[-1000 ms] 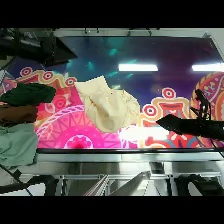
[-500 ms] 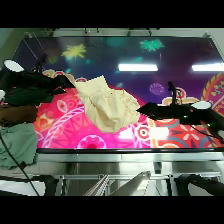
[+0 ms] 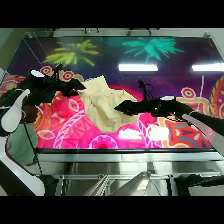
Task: Fold the shirts.
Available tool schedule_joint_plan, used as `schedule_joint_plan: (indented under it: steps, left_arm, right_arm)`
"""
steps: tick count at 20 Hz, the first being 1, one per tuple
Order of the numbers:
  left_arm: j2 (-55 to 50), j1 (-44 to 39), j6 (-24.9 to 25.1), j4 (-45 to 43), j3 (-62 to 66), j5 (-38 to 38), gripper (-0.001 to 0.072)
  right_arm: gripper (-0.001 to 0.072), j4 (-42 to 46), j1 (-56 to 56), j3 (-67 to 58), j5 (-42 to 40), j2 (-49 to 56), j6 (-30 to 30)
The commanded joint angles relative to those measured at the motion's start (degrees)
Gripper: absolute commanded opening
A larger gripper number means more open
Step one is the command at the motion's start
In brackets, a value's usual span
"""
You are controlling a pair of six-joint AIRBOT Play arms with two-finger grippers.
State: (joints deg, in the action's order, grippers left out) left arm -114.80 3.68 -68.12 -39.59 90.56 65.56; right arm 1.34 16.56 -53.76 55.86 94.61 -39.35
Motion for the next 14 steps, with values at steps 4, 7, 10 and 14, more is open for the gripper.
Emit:
schedule_joint_plan:
  steps: [4, 7, 10, 14]
  left_arm:
    - [-4.72, -2.14, -3.23, 0.79, 10.82, 5.64, 0.0001]
    - [-3.23, -0.72, -3.58, 4.35, 17.55, 17.29, 0.0000]
    - [4.37, 1.07, -3.85, 12.48, 23.23, 25.44, -0.0001]
    - [21.27, 4.52, -6.51, 14.27, 29.64, 24.65, 0.0000]
  right_arm:
    - [0.0015, -1.18, -0.37, -3.13, 7.32, 1.22, 0.61]
    - [0.0015, -0.98, -4.24, -3.13, 16.57, -2.10, 0.52]
    - [0.0014, -1.55, -11.85, -3.15, 18.51, -11.61, -0.50]
    - [0.0015, -5.22, -25.44, -3.15, 16.92, -31.28, -3.13]
